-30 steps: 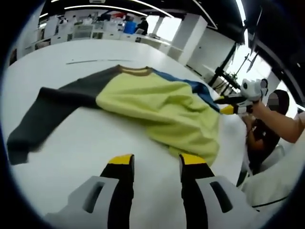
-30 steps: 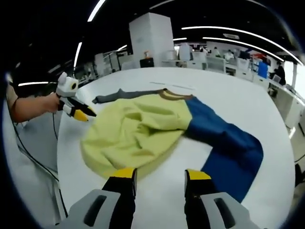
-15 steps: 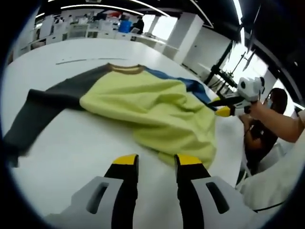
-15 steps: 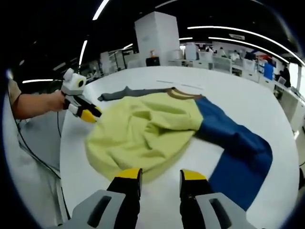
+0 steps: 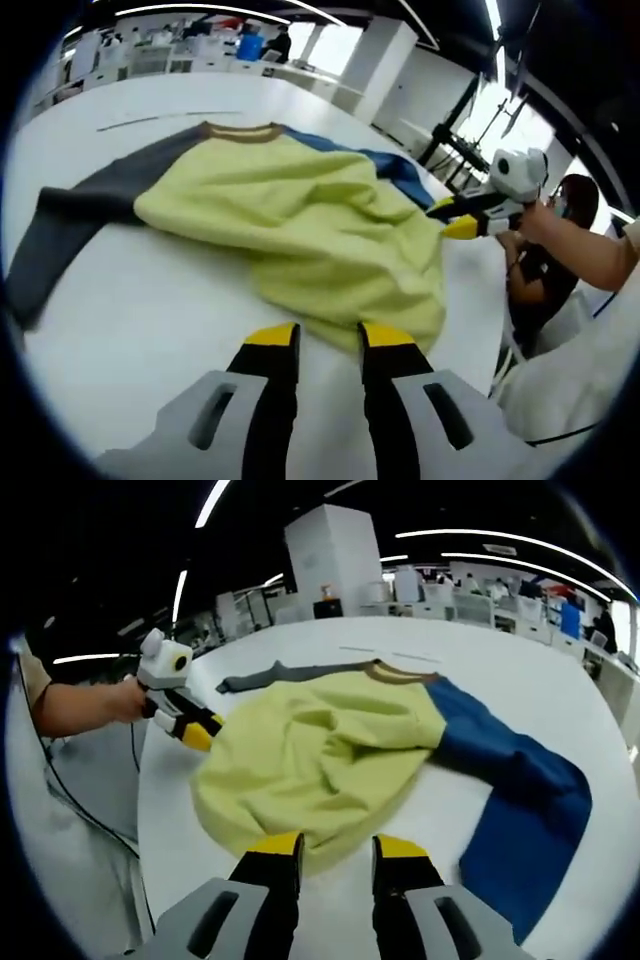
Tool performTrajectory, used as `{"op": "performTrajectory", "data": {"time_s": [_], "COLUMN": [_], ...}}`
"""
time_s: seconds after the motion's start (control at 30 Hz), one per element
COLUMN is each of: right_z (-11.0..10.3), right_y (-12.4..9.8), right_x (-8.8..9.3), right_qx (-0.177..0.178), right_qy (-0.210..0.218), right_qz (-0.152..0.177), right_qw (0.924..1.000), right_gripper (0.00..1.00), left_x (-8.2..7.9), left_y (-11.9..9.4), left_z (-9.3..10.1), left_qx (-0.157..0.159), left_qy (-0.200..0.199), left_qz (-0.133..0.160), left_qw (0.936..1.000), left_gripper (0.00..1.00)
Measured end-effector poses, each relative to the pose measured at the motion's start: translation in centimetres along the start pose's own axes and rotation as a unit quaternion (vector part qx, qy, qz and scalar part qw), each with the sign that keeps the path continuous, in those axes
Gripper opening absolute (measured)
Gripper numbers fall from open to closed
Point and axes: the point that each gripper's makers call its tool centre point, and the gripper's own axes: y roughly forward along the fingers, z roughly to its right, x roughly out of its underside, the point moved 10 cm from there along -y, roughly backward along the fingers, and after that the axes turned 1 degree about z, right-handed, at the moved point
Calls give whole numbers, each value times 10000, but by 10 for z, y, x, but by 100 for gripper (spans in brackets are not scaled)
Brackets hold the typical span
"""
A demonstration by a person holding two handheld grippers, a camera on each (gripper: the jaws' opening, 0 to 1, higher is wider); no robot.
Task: Fold the garment on the visible template until the final outline fits inside the template.
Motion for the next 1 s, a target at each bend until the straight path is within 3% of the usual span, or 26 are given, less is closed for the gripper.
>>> {"op": "performTrajectory", "data": {"time_s": [0.33, 0.57, 1.0], "right_z": [-6, -10, -13], "right_y": [11, 13, 7], "right_x": [6, 8, 3], "right_qx": [-100, -174, -220], "right_qy": [-103, -332, -381], "right_qz": [-208, -295, -174], "right_qw": [9997, 9989, 9989], "right_gripper": [19, 6, 0], "left_x": [1, 3, 2], "left_y": [2, 4, -2], "left_z": [2, 3, 4], "left_qx": [-19, 2, 2], "left_qy": [117, 132, 118], "left_qz": [-102, -137, -55], "left_qw": [9999, 9998, 9999], "left_gripper": [10, 4, 1]}}
